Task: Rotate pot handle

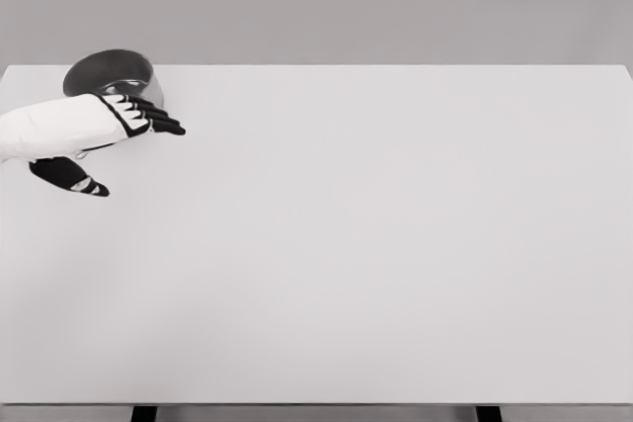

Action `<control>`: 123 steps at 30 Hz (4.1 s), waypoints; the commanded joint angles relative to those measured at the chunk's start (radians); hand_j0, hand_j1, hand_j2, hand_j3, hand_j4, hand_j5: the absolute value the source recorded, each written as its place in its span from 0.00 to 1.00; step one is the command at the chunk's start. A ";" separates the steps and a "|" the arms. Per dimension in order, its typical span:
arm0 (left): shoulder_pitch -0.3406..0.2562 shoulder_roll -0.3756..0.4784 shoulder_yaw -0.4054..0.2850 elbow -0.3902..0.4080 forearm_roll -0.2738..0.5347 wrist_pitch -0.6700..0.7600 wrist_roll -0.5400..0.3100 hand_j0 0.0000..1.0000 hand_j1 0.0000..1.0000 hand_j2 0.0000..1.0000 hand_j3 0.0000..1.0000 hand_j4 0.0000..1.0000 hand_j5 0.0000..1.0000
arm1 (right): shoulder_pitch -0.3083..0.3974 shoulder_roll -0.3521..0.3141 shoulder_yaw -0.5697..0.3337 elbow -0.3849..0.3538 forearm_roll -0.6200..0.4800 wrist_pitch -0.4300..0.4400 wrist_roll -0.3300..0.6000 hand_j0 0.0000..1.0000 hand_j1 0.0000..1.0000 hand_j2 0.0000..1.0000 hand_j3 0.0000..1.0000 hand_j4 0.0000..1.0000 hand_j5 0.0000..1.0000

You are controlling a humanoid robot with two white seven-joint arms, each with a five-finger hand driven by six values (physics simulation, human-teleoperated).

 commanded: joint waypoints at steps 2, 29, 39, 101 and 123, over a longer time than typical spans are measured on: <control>0.000 -0.004 0.000 -0.005 0.005 0.001 -0.001 1.00 1.00 1.00 1.00 1.00 1.00 | 0.000 0.000 -0.001 0.002 -0.001 0.002 0.000 1.00 1.00 1.00 1.00 1.00 1.00; -0.405 -0.168 -0.439 0.148 0.117 0.748 0.061 1.00 1.00 1.00 1.00 1.00 1.00 | 0.006 0.000 -0.001 0.002 -0.001 0.002 0.002 1.00 1.00 1.00 1.00 1.00 1.00; -0.377 -0.107 -0.437 0.197 0.055 0.749 0.101 1.00 1.00 1.00 1.00 1.00 1.00 | 0.006 0.000 -0.001 0.002 -0.001 0.002 0.002 1.00 1.00 1.00 1.00 1.00 1.00; -0.327 -0.180 -0.425 0.549 -0.196 0.740 0.352 1.00 1.00 1.00 1.00 1.00 1.00 | 0.006 0.000 -0.001 0.002 -0.001 0.002 0.000 1.00 1.00 1.00 1.00 1.00 1.00; -0.434 -0.380 -0.436 0.863 -0.307 0.735 0.444 1.00 1.00 1.00 1.00 1.00 1.00 | 0.006 0.000 -0.001 0.002 -0.001 0.002 0.000 1.00 1.00 1.00 1.00 1.00 1.00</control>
